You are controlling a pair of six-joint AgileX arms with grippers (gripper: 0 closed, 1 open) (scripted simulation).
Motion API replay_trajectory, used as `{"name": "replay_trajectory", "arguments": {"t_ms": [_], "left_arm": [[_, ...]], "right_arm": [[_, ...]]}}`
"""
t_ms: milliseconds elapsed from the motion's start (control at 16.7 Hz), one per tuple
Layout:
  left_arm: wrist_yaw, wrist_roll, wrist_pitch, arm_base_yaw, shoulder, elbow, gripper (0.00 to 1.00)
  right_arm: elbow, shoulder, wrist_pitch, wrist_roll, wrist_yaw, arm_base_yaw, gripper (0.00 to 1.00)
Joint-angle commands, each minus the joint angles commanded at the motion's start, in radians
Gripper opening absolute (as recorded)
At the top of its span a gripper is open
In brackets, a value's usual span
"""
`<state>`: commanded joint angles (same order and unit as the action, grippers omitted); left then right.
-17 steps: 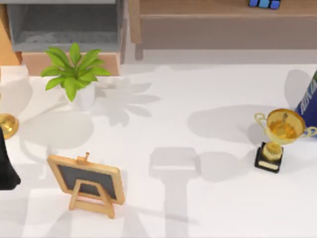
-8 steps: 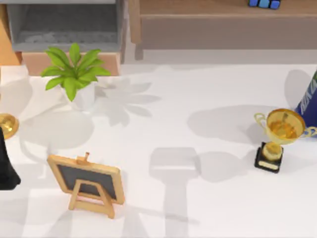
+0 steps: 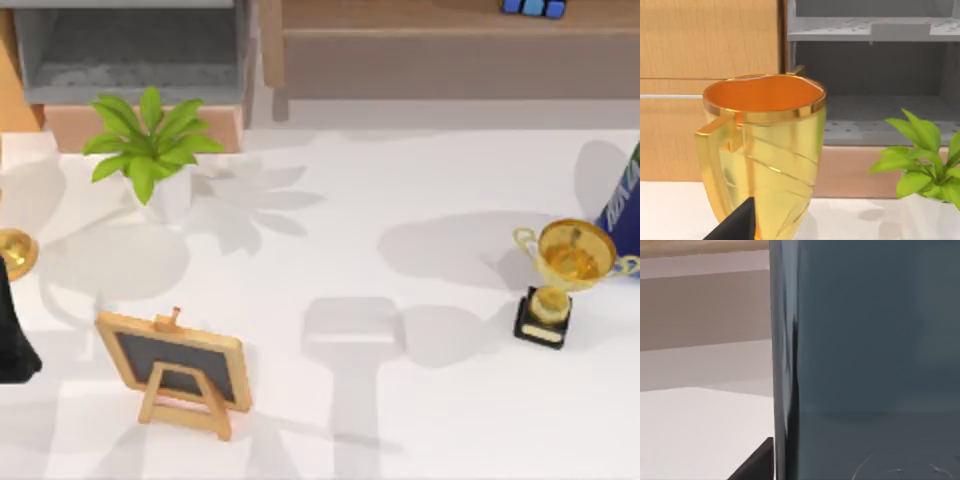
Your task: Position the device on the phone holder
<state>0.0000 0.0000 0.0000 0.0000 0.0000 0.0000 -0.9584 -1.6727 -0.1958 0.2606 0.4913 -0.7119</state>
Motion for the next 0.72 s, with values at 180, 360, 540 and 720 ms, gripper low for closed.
{"name": "replay_trajectory", "arguments": {"t_ms": [180, 360, 540, 720], "left_arm": [[0.000, 0.000, 0.000, 0.000, 0.000, 0.000, 1.00], [0.000, 0.000, 0.000, 0.000, 0.000, 0.000, 1.00], [0.000, 0.000, 0.000, 0.000, 0.000, 0.000, 1.00], [0.000, 0.000, 0.000, 0.000, 0.000, 0.000, 1.00]], "right_arm": [[0.000, 0.000, 0.000, 0.000, 0.000, 0.000, 0.75], [0.000, 0.000, 0.000, 0.000, 0.000, 0.000, 0.98], [0.000, 0.000, 0.000, 0.000, 0.000, 0.000, 1.00], [0.000, 0.000, 0.000, 0.000, 0.000, 0.000, 1.00]]}}
